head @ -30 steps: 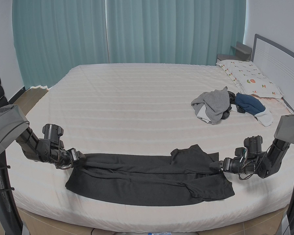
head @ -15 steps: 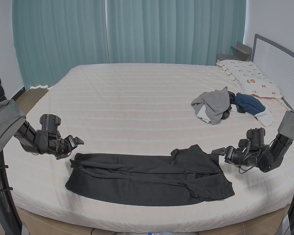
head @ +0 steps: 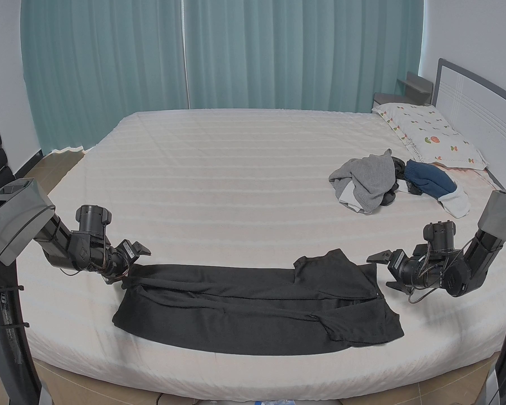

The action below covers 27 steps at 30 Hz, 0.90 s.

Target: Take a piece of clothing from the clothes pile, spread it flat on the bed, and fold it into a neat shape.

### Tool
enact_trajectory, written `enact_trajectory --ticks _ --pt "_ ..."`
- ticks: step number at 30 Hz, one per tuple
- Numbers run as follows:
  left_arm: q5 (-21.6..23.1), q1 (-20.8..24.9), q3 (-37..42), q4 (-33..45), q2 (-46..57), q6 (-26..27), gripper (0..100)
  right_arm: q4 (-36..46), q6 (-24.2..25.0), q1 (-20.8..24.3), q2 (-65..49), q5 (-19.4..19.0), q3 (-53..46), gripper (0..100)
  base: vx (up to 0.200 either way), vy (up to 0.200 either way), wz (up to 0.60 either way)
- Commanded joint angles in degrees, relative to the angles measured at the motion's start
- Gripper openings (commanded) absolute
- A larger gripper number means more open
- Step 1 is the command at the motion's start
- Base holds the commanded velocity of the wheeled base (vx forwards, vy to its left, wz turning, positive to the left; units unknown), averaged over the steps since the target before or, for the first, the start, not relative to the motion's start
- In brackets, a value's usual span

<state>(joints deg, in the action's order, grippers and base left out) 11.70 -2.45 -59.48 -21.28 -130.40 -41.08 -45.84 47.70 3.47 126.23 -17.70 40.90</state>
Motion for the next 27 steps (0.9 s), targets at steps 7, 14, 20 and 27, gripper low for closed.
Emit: enact_trajectory --ticks 7,14,20,27 --pt "0.5 -0.1 6.5 -0.4 5.9 -3.0 100 3.1 5.0 2.0 -7.8 1.1 -3.2 100 0.0 0.0 0.0" --pt "0.0 0.3 7.1 -0.7 5.7 -2.6 100 3.0 9.2 3.2 -9.5 1.2 -6.1 100 0.0 0.0 0.0" --pt "-0.1 0.3 6.7 -0.6 5.5 -2.4 0 2.7 9.3 6.2 -6.4 7.6 -6.0 100 0.0 0.0 0.0" --pt "-0.1 -0.1 6.7 -0.6 6.4 -2.4 0 3.2 9.9 10.4 -6.4 11.4 -6.0 100 0.0 0.0 0.0"
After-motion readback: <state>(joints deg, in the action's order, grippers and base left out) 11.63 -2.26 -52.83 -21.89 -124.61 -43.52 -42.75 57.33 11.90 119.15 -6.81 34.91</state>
